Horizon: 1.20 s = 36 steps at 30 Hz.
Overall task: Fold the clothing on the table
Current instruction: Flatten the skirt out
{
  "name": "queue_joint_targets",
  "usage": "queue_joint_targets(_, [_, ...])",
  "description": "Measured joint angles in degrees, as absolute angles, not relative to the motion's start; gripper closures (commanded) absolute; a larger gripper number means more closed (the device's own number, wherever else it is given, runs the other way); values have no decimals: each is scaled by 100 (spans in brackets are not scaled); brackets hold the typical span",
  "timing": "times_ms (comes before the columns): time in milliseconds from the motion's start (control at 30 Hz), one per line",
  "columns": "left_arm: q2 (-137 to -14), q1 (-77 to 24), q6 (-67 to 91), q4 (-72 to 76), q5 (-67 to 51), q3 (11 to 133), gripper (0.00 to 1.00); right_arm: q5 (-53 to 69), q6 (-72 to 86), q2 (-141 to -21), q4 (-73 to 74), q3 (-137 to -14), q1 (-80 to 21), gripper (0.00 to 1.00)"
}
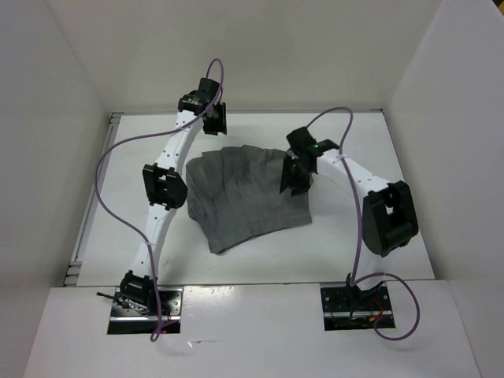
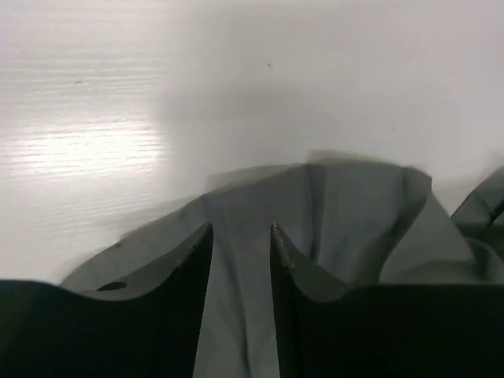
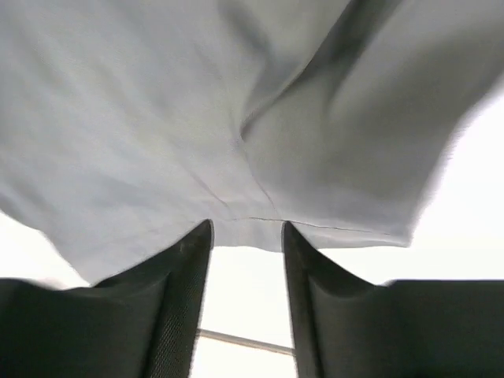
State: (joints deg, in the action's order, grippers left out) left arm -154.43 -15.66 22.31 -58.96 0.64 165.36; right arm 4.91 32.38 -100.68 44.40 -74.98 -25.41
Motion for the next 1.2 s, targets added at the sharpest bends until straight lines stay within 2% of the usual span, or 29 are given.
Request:
queue_joint_targets(67, [-15266, -1538, 2215, -6099, 32, 16507, 44, 316, 3094, -9795, 4606, -7872, -2305, 44])
queue_joint_targets(200, [-14147, -1638, 2108, -6200, 19, 15314, 43, -296, 2808, -9452, 4755, -8370, -1900, 43])
queue_joint_targets(500, [-10348, -2808, 1949, -5634, 191, 10849, 41, -528, 2495, -9303, 5142, -7708, -1804, 41])
queue_joint_targets(600, [-9489, -3011, 2043, -5524, 373, 9354, 43, -491, 2473, -9074, 5207, -7415, -1800, 41])
queue_joint_targets(700, [-9203, -2971, 2322, -5315, 421, 8049, 43, -475, 2477, -8833, 5234, -7199, -1800, 41])
queue_joint_targets(867, [-9135, -2947, 2919, -4781, 215, 6628, 43, -502, 2502, -8855, 5236, -6973, -1798, 41])
queue_joint_targets(1033, [-8849, -3004, 3140, -4399, 16, 6180, 43, -517, 2517, -9203, 5186, -6910, -1796, 42])
queue_joint_targets(1200, [-8750, -3070, 3236, -4141, -239, 5813, 43, -471, 2550, -9614, 5157, -6663, -1796, 53])
